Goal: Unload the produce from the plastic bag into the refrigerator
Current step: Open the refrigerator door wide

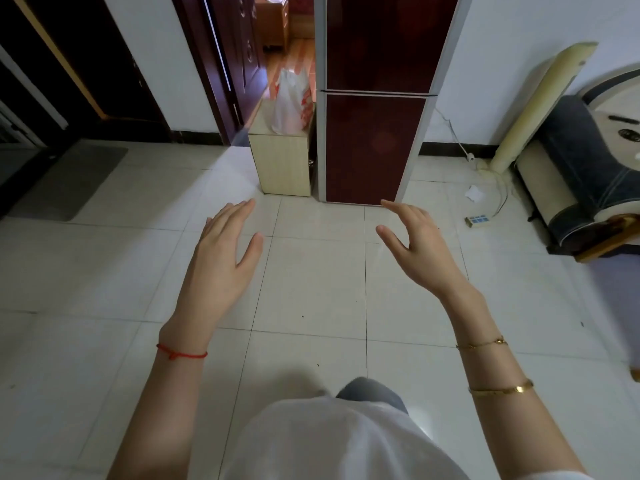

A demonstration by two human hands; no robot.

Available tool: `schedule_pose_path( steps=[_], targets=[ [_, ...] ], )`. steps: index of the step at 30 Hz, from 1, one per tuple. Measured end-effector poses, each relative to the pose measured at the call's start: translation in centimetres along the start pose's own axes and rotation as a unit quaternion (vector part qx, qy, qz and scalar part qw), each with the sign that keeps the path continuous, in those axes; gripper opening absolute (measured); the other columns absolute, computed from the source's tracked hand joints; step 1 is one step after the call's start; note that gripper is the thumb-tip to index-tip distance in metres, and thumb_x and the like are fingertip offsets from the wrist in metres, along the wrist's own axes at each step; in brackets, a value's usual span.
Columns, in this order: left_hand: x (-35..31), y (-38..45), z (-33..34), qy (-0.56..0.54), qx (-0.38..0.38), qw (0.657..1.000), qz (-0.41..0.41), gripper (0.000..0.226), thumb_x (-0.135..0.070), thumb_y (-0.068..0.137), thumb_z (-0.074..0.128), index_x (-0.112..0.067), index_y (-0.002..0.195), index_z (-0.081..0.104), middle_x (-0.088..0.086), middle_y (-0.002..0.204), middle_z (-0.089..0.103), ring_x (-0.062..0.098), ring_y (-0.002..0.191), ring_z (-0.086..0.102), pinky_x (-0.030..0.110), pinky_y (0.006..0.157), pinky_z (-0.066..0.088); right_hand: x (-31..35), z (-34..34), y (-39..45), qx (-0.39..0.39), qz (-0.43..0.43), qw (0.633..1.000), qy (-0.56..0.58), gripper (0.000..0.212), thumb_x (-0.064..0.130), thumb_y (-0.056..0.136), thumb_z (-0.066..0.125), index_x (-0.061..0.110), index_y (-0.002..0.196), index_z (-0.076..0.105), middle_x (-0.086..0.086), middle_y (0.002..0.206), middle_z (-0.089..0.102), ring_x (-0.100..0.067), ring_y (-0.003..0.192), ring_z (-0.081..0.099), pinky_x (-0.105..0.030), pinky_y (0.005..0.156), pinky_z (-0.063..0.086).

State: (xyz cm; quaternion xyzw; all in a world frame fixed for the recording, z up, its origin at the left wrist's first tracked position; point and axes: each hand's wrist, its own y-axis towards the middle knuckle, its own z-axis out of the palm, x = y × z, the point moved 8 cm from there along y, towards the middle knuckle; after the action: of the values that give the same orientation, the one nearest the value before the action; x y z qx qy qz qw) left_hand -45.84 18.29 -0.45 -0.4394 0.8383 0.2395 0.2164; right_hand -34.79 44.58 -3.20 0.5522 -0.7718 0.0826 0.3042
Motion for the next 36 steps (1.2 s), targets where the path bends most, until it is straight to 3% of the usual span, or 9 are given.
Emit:
schedule_pose_path(
  steps=[16,19,23,32,36],
  targets=[
    [4.6,26.7,5.6,-0.010,-0.005,1.000,0.000,0.049,-0.030,0.100,0.047,-0.020,0.147,0.039,-0.001,0.152,0.041,0.014,0.144,0.032,0.044,0.119,0.029,-6.6,4.7,26.6,0.010,-0.001,1.000,0.027,0.048,0.038,0.098,0.051,0.019,0.142,0.046,0.002,0.140,0.053,-0.015,0.134,0.041,-0.023,0.108,0.030],
    [4.8,32.8,6.0,-0.010,-0.010,1.000,-0.011,0.050,-0.033,0.100,0.046,-0.023,0.148,0.037,-0.003,0.154,0.038,0.013,0.144,0.030,0.041,0.119,0.029,-7.3,4.4,33.2,0.006,-0.016,0.999,0.032,0.048,0.036,0.098,0.053,0.017,0.142,0.047,0.000,0.138,0.054,-0.018,0.133,0.043,-0.028,0.109,0.034],
    [4.9,40.0,6.5,-0.018,-0.026,0.999,-0.030,0.049,-0.030,0.100,0.047,-0.025,0.148,0.036,-0.005,0.154,0.037,0.014,0.143,0.031,0.033,0.115,0.029,-7.7,4.1,41.1,0.006,-0.039,0.999,0.032,0.047,0.032,0.098,0.054,0.014,0.141,0.048,-0.002,0.137,0.054,-0.018,0.132,0.041,-0.023,0.108,0.029],
    [7.0,51.2,8.8,-0.027,-0.013,0.999,-0.035,0.050,-0.032,0.099,0.048,-0.024,0.147,0.037,-0.005,0.154,0.037,0.012,0.144,0.029,0.034,0.118,0.026,-10.0,5.8,53.2,0.010,-0.044,0.999,0.030,0.046,0.031,0.097,0.055,0.013,0.139,0.050,-0.003,0.136,0.056,-0.020,0.131,0.044,-0.024,0.108,0.030],
    [8.9,56.1,9.8,-0.036,0.002,0.999,-0.017,0.050,-0.033,0.099,0.047,-0.024,0.147,0.037,-0.004,0.153,0.038,0.013,0.142,0.032,0.042,0.118,0.030,-11.2,7.7,57.0,0.008,-0.025,0.999,0.035,0.046,0.032,0.098,0.055,0.014,0.140,0.049,-0.002,0.137,0.055,-0.018,0.131,0.043,-0.021,0.107,0.028]
  ],
)
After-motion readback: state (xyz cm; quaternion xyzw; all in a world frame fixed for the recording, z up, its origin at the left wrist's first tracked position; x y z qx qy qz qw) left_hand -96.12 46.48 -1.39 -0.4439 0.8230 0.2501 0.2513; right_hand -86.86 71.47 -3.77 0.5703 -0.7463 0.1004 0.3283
